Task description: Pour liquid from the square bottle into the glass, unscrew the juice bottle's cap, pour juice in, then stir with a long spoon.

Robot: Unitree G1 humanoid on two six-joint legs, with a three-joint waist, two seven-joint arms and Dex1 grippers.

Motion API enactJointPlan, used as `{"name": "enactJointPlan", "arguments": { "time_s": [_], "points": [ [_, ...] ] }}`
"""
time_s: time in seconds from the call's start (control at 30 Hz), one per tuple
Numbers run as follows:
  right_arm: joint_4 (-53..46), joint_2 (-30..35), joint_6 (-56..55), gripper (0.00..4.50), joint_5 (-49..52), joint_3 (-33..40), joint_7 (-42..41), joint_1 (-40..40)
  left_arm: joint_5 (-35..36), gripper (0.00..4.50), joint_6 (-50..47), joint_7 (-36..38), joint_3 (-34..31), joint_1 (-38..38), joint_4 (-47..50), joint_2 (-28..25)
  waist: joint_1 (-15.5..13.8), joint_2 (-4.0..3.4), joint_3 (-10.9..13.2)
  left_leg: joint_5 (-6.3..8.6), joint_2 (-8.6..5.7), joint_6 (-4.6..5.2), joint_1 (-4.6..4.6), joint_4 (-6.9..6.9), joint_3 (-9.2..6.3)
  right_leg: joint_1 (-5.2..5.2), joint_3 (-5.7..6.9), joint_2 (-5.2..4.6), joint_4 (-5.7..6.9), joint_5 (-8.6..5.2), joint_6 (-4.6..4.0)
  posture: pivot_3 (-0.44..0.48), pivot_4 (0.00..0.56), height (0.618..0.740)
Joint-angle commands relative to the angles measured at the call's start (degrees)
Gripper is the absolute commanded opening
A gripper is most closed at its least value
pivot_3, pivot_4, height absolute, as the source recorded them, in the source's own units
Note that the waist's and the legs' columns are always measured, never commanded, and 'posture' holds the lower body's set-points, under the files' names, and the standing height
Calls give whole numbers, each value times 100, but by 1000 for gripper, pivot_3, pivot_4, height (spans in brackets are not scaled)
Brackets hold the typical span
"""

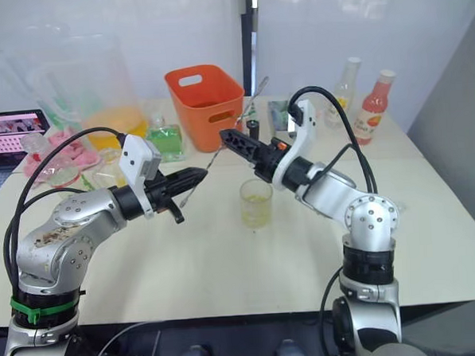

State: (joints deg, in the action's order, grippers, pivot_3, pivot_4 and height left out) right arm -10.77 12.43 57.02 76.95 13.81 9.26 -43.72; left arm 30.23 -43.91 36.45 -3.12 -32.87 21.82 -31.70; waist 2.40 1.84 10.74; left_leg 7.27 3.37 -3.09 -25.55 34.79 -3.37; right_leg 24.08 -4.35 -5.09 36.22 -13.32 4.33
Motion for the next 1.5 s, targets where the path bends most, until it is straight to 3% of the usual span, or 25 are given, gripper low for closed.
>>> {"name": "enactJointPlan", "arguments": {
  "time_s": [0.03,0.1,0.2,0.4,0.57,0.9,1.03,1.33,1.5],
  "points": [
    [-76,-152,-326,4500,81,115,307,-269,-73,54,134,-52,25,36,189,-36,5,0,0,0,0,0,0,0,0,1,0,0,0,0,0,0,150,740],
    [-45,-183,-396,4500,97,150,422,-297,-104,54,150,-18,22,96,181,-76,14,-1,0,0,1,1,1,-1,0,3,0,1,1,0,0,0,150,740],
    [-3,-247,-475,3686,38,104,509,-364,-134,0,181,5,48,158,182,-92,16,-1,0,0,4,1,0,-4,0,4,0,4,1,0,-1,0,150,740],
    [116,-532,-761,1531,-250,-29,612,-493,-144,0,189,-77,69,108,138,-4,15,-2,0,0,6,1,0,-4,0,5,0,6,0,0,-1,0,150,740],
    [172,-603,-838,9,-461,-83,551,-504,-144,0,199,-93,85,99,115,22,15,-2,1,0,7,1,0,-5,0,5,0,7,-1,0,-2,0,150,740],
    [153,-203,-756,9,-1007,-249,254,-464,-121,0,254,-93,81,151,126,23,10,-3,1,0,7,1,-1,-5,0,6,0,6,-2,0,-1,0,150,740],
    [157,-95,-986,0,-1202,-161,-39,-513,194,1283,157,56,-103,124,154,33,11,-3,1,0,12,1,-2,-6,0,8,0,13,-3,-1,-2,0,150,740],
    [885,591,-1064,0,-1551,173,-949,-1435,941,4341,2,1227,-812,143,32,-1108,28,-10,6,0,32,1,-2,-12,3,17,1,28,-5,-5,-7,0,150,740],
    [1388,1458,-954,0,-1904,144,-1994,-2024,1279,4467,-160,1512,-1058,288,-69,-1451,-2,-15,9,0,34,0,-7,-15,3,17,1,30,-14,-7,-9,0,150,740]
  ]
}}
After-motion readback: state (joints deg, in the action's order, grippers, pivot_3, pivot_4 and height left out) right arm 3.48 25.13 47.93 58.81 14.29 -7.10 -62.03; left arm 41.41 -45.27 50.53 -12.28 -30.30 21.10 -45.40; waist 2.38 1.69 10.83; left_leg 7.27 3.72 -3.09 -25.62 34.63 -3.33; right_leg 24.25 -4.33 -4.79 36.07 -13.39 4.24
